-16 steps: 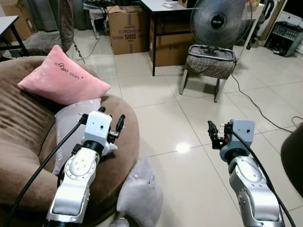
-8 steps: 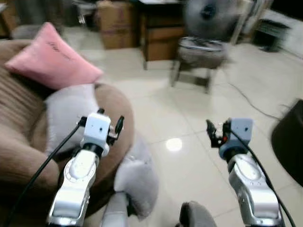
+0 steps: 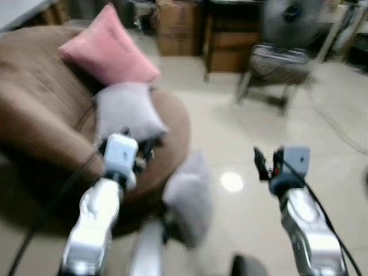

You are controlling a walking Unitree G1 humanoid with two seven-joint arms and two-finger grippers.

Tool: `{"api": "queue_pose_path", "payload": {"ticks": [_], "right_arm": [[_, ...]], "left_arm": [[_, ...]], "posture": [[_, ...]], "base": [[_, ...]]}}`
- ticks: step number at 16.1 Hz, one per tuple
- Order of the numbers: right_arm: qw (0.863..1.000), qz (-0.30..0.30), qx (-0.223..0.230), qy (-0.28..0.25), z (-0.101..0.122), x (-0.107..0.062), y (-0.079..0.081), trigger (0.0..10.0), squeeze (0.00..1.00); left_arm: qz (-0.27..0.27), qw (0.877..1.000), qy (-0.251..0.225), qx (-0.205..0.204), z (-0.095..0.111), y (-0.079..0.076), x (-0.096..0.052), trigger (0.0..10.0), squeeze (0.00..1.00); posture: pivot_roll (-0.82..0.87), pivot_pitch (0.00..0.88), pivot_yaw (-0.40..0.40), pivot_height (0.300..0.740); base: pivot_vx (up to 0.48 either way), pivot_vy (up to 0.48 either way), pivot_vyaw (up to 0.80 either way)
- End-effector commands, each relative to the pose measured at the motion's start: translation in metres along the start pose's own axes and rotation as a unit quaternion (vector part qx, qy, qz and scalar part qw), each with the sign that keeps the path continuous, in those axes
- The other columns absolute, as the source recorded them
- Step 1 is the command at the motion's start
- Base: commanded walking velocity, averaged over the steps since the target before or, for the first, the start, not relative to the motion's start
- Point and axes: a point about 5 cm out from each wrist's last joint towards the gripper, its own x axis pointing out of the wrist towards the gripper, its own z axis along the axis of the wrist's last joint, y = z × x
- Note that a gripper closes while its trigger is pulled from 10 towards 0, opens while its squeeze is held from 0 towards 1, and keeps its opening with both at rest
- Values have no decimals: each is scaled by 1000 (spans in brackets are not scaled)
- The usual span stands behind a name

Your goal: Move the pillow to the sofa from floor

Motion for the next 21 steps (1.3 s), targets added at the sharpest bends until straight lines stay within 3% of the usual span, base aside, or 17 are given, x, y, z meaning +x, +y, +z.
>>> {"api": "queue_pose_path", "payload": {"ticks": [1,4,15,21], "right_arm": [[1000,2,1,-11,4,1,2,10000,0],[1000,3,0,-9,3,0,2,10000,0],[1000,3,-4,0,0,-1,1,10000,0],[1000,10,2,0,-1,-4,3,10000,0]], "left_arm": [[1,1000,-10,6,6,4,4,10000,0],[0,1000,-11,6,6,4,4,10000,0],[-7,1000,-2,2,4,0,1,10000,0],[-4,1000,14,3,-1,1,-1,10000,0]], "posture": [[87,0,-6,632],[90,0,-8,632],[91,0,-11,632],[96,0,-16,562]], "base": [[270,0,0],[271,0,-781],[218,0,0],[0,0,0]]}}
